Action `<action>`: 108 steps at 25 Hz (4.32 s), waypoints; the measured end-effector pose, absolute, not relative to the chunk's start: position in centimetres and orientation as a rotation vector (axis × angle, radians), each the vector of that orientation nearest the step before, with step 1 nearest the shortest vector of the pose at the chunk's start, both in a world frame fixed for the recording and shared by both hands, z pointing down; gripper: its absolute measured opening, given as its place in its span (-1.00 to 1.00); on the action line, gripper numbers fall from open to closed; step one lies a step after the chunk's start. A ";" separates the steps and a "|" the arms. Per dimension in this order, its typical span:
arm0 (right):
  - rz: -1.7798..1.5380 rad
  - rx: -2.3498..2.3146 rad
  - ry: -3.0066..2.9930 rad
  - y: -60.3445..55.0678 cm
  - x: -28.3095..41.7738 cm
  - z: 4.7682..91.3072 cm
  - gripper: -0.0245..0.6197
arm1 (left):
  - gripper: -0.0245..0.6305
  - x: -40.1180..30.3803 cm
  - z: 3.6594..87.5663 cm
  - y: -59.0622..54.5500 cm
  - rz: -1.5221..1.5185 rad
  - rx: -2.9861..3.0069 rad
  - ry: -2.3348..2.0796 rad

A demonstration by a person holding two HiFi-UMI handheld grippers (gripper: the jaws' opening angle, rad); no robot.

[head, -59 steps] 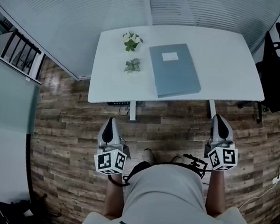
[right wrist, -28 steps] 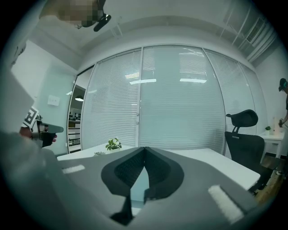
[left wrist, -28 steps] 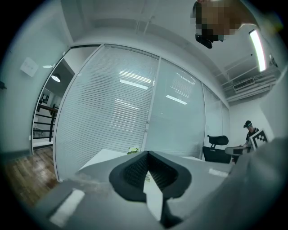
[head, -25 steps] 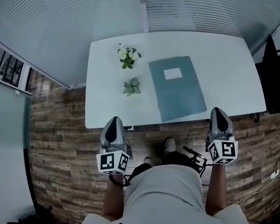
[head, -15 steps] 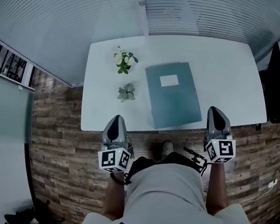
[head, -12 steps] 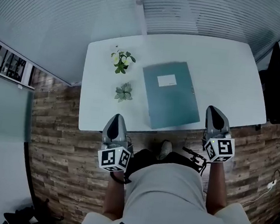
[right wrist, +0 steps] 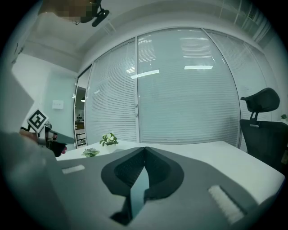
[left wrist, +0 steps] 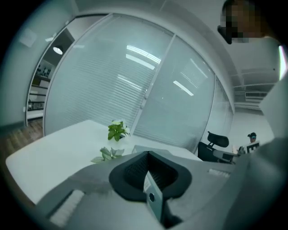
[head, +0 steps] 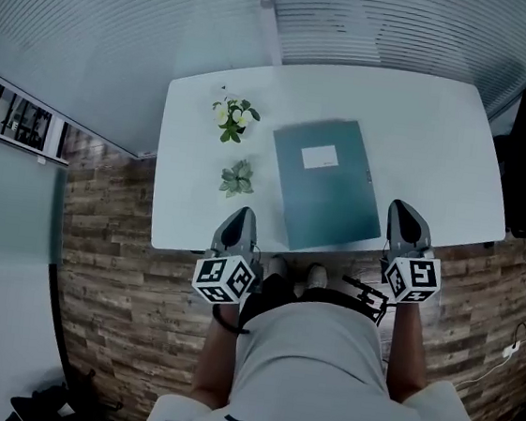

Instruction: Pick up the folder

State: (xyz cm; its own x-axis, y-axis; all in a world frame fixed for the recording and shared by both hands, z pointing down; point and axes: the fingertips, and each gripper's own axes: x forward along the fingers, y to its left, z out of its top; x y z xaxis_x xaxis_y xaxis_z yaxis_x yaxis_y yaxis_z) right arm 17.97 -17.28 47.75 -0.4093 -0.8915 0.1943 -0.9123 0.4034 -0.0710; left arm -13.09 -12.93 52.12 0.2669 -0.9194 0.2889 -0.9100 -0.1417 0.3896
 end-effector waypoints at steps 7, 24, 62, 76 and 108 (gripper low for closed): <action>0.288 1.631 -2.477 -19.0 17.1 49.4 -0.92 | -0.76 -9.4 58.7 -17.2 0.030 1.896 -1.311; 0.529 1.577 -2.356 -20.9 16.8 54.1 -0.73 | 0.03 -4.7 65.6 -20.1 0.119 1.672 -0.882; 1.737 0.704 -2.298 -23.8 11.9 62.9 0.61 | 0.00 -5.0 64.7 -20.5 0.042 1.734 -0.895; 1.766 0.269 -2.531 -21.6 7.7 56.7 0.20 | 0.01 -6.1 59.7 -20.2 -0.076 1.894 -0.882; 0.315 1.794 -2.821 -18.2 18.1 37.4 0.04 | -0.32 -23.6 40.7 -11.7 0.119 2.242 -2.263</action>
